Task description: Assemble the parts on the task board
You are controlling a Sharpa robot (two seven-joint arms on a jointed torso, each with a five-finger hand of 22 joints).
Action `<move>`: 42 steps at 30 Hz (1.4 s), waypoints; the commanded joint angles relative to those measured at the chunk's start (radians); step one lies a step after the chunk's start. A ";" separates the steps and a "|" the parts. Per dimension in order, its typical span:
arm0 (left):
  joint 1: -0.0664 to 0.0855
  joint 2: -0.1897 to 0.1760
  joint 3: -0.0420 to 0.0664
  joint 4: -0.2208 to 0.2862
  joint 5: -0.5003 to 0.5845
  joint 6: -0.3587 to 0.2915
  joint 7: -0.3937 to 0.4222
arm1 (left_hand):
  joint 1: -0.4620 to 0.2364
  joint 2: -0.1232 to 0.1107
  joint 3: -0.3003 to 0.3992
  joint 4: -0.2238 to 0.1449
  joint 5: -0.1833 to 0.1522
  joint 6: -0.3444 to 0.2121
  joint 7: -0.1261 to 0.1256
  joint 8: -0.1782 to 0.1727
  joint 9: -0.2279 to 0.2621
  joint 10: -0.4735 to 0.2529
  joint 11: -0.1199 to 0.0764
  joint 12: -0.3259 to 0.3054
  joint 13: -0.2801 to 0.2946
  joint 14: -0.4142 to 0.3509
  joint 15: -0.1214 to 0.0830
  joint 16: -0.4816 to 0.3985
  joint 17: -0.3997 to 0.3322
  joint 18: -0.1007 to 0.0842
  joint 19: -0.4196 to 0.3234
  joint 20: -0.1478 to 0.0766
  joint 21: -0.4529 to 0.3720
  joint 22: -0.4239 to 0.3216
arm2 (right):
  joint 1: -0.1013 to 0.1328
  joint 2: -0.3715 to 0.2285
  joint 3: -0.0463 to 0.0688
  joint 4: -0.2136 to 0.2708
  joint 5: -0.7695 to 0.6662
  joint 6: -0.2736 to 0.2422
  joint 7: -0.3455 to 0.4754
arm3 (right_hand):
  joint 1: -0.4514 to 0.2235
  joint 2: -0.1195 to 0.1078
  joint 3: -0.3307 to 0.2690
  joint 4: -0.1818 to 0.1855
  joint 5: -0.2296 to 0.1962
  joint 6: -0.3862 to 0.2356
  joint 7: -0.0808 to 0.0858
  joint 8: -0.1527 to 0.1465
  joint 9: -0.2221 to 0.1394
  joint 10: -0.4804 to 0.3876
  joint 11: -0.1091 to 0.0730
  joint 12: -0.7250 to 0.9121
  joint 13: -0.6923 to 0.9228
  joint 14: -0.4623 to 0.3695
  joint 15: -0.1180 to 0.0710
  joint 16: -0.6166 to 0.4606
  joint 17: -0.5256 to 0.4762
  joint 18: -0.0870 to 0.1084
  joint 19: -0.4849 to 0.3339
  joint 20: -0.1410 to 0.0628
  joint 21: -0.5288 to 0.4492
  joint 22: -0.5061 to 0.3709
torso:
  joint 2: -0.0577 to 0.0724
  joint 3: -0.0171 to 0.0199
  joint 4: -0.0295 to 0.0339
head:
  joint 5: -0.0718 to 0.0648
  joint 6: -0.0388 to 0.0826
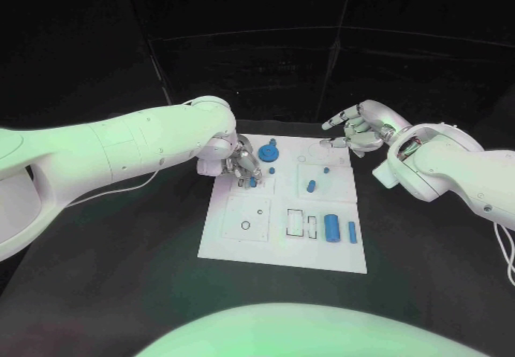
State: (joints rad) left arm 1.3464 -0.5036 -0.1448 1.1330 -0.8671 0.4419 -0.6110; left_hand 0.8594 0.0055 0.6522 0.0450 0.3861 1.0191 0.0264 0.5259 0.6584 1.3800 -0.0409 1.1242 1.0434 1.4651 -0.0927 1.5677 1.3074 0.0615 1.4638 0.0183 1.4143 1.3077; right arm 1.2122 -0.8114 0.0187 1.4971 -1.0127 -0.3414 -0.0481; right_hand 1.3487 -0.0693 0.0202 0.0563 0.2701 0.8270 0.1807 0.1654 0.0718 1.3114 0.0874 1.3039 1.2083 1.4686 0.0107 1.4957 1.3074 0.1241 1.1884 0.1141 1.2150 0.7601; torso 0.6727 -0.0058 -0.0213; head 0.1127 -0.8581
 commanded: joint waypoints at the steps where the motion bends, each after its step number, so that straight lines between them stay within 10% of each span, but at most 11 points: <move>1: 0.002 0.000 0.000 0.001 -0.001 0.010 -0.007 | -0.016 -0.016 0.016 -0.070 -0.007 0.009 -0.003 -0.006 0.006 0.005 -0.006 0.006 0.002 0.106 -0.006 0.003 0.263 -0.010 0.025 -0.005 0.003 0.012 | 0.002 0.001 0.001 0.001 0.001 0.005 0.009 | 0.001 0.003 -0.005 -0.002 0.002 0.001 -0.005 0.004 -0.001 0.003 -0.001 0.004 -0.001 0.063 -0.003 -0.004 0.090 0.020 -0.004 0.000 -0.004 -0.001 | 0.000 -0.0002 0.0001 | 0.000 0.000; 5: 0.002 -0.001 0.000 0.001 -0.015 0.005 -0.007 | -0.020 -0.025 -0.089 -0.054 -0.013 0.015 -0.007 -0.017 0.014 0.007 -0.008 0.016 0.013 0.106 -0.009 0.003 0.263 -0.011 0.025 -0.007 0.003 0.013 | 0.002 0.000 0.001 0.000 0.001 0.004 0.010 | 0.001 0.003 -0.005 -0.002 0.002 0.001 -0.005 0.004 -0.001 0.002 -0.001 0.002 -0.003 0.063 -0.003 -0.005 0.088 0.021 -0.006 0.000 -0.006 -0.004 | -0.001 0.0004 -0.0001 | 0.000 0.001; 14: 0.002 -0.002 0.000 -0.001 -0.027 -0.003 -0.007 | -0.029 -0.021 -0.201 -0.008 -0.256 0.029 -0.006 -0.034 0.017 0.009 -0.006 0.031 0.030 0.106 -0.008 0.003 0.263 -0.011 0.026 -0.008 0.005 0.019 | 0.002 0.001 0.001 0.000 0.001 0.003 0.012 | -0.002 0.001 -0.009 0.000 0.002 -0.001 -0.005 0.005 -0.001 -0.001 0.000 0.000 -0.006 0.062 -0.003 -0.007 0.083 0.022 -0.010 0.000 -0.010 -0.013 | 0.000 0.0000 -0.0009 | -0.001 0.001; 32: 0.002 -0.022 0.004 0.022 -0.029 -0.041 -0.004 | -0.026 -0.045 -0.382 0.058 -0.280 0.041 -0.009 -0.051 0.027 0.010 -0.009 0.039 0.038 0.106 -0.010 0.003 0.263 -0.011 0.027 -0.010 0.006 0.024 | 0.001 0.002 0.001 -0.006 0.002 0.001 0.018 | -0.009 -0.003 -0.018 0.008 0.002 -0.004 -0.004 0.008 -0.002 -0.002 0.000 -0.001 -0.008 0.060 -0.002 -0.010 0.078 0.024 -0.014 0.000 -0.015 -0.022 | -0.001 -0.0009 -0.0002 | -0.005 0.003; 35: 0.002 -0.030 0.016 0.034 -0.029 -0.049 -0.003 | -0.019 -0.051 -0.410 0.065 -0.287 0.041 -0.009 -0.053 0.029 0.008 -0.009 0.036 0.035 0.106 -0.011 0.003 0.263 -0.011 0.027 -0.010 0.004 0.021 | 0.001 0.002 0.001 -0.007 0.002 0.001 0.018 | -0.009 -0.003 -0.018 0.008 0.002 -0.004 -0.004 0.008 -0.002 -0.002 0.000 -0.001 -0.008 0.060 -0.002 -0.010 0.078 0.024 -0.014 0.000 -0.015 -0.022 | -0.001 -0.0008 -0.0001 | -0.004 0.003; 42: 0.016 -0.065 0.091 0.066 -0.028 -0.101 0.001 | 0.024 -0.067 -0.489 0.075 -0.289 -0.018 0.009 -0.078 0.030 -0.053 0.004 -0.050 -0.067 0.106 -0.005 0.003 0.263 0.003 0.002 -0.007 -0.047 -0.050 | 0.001 0.001 0.001 -0.012 0.002 0.002 0.018 | -0.011 -0.003 -0.020 0.010 0.002 -0.004 -0.004 0.008 -0.002 -0.003 0.000 -0.001 -0.009 0.060 -0.002 -0.011 0.077 0.024 -0.015 0.000 -0.017 -0.024 | -0.001 0.0004 0.0008 | -0.006 0.008</move>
State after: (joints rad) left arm 1.3566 -0.5645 -0.0562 1.1960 -0.8906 0.3849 -0.6112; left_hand 0.8768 -0.0615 0.1660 0.1198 0.1002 1.0056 0.0350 0.4492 0.6897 1.3303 -0.0353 1.0762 0.9789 1.4687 -0.0962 1.5677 1.3074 0.0615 1.4674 0.0147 1.3688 1.2595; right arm 1.2118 -0.8099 0.0187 1.4848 -1.0127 -0.3414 -0.0412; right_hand 1.3447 -0.0733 0.0046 0.0661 0.2701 0.8270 0.1807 0.1694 0.0718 1.3113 0.0874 1.3039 1.2008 1.4686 0.0107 1.4872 1.3073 0.1401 1.1813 0.1144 1.2032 0.7371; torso 0.6717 -0.0064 -0.0210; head 0.1057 -0.8512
